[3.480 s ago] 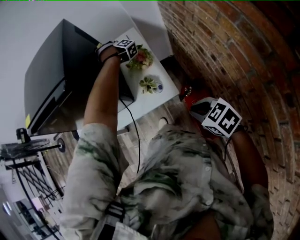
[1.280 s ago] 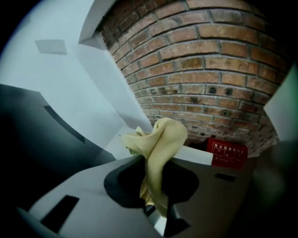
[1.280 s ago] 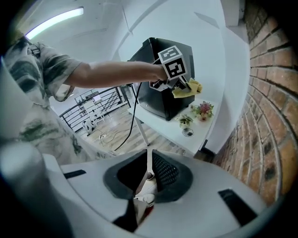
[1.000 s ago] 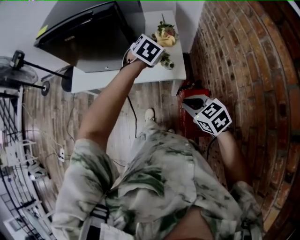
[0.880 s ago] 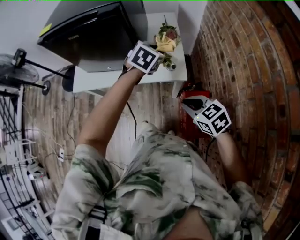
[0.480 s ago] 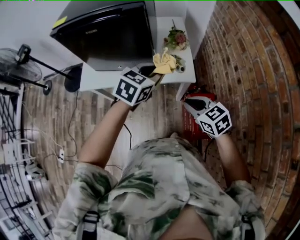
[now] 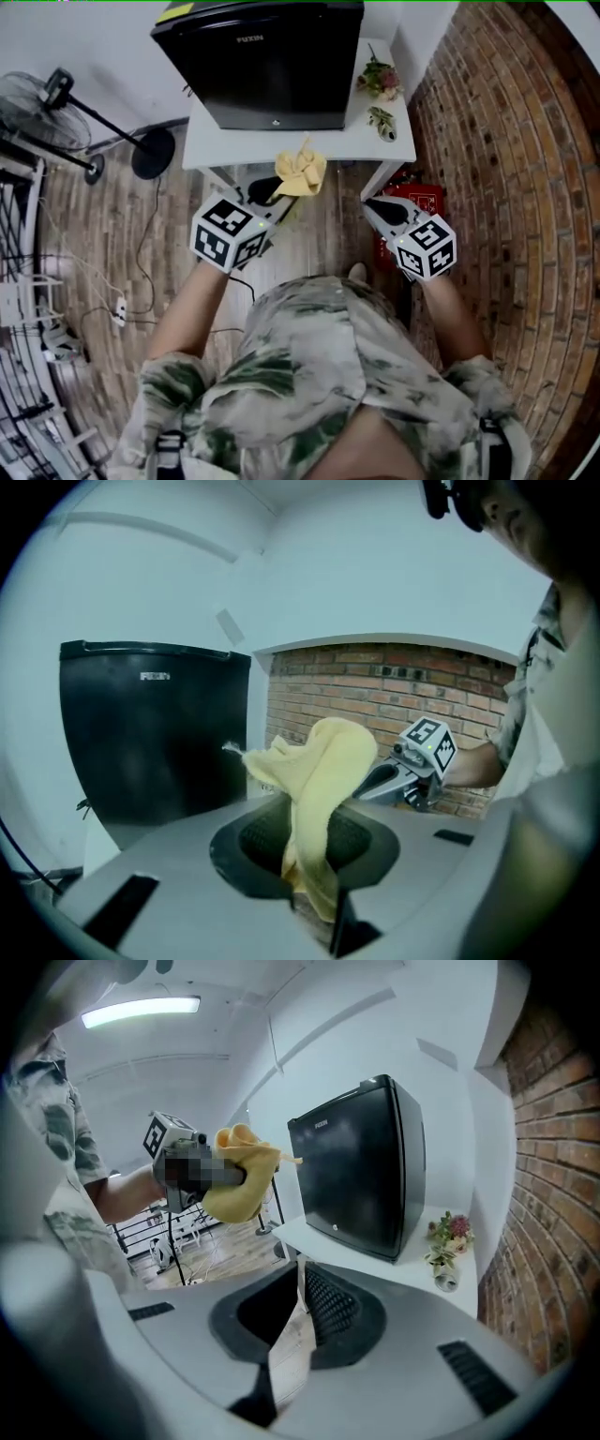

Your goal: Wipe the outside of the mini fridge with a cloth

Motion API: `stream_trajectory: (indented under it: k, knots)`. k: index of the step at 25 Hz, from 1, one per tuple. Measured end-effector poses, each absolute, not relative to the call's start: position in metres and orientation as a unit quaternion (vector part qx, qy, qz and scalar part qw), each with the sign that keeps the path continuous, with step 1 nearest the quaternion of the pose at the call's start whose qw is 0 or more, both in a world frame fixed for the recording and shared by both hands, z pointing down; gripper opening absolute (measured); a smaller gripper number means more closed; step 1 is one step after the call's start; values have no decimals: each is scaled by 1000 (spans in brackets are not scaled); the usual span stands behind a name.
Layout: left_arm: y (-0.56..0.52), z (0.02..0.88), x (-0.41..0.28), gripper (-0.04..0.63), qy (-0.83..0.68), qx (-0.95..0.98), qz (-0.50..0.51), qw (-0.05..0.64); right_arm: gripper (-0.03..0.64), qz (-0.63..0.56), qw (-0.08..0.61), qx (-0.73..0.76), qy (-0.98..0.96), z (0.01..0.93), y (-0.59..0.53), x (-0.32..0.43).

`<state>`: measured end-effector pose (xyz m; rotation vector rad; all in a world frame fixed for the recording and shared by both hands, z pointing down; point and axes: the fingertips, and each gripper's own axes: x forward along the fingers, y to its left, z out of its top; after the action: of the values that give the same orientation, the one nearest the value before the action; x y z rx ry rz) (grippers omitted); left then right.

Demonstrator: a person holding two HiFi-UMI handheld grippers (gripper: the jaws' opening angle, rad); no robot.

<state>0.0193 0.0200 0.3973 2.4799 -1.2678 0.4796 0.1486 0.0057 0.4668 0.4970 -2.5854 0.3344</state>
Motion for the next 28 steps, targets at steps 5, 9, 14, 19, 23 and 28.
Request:
stream_trajectory:
  k: [5, 9, 14, 19, 23, 28]
  knots:
    - [85, 405, -27, 80, -453, 862, 158, 162, 41, 112, 224, 190, -949, 462, 43, 118]
    - [128, 408, -52, 80, -451, 863, 147, 174, 40, 113, 214, 193, -951, 451, 69, 94]
    - [168, 423, -72, 81, -439, 867, 133, 193, 32, 109, 200, 193, -954, 447, 99, 65]
    - [206, 440, -83, 81, -429, 871, 136, 198, 25, 100, 192, 194, -957, 450, 135, 51]
    - [232, 444, -96, 81, -422, 873, 147, 194, 23, 98, 190, 195, -957, 444, 161, 40]
    - [251, 456, -110, 81, -424, 871, 136, 206, 21, 88, 194, 194, -957, 447, 182, 28]
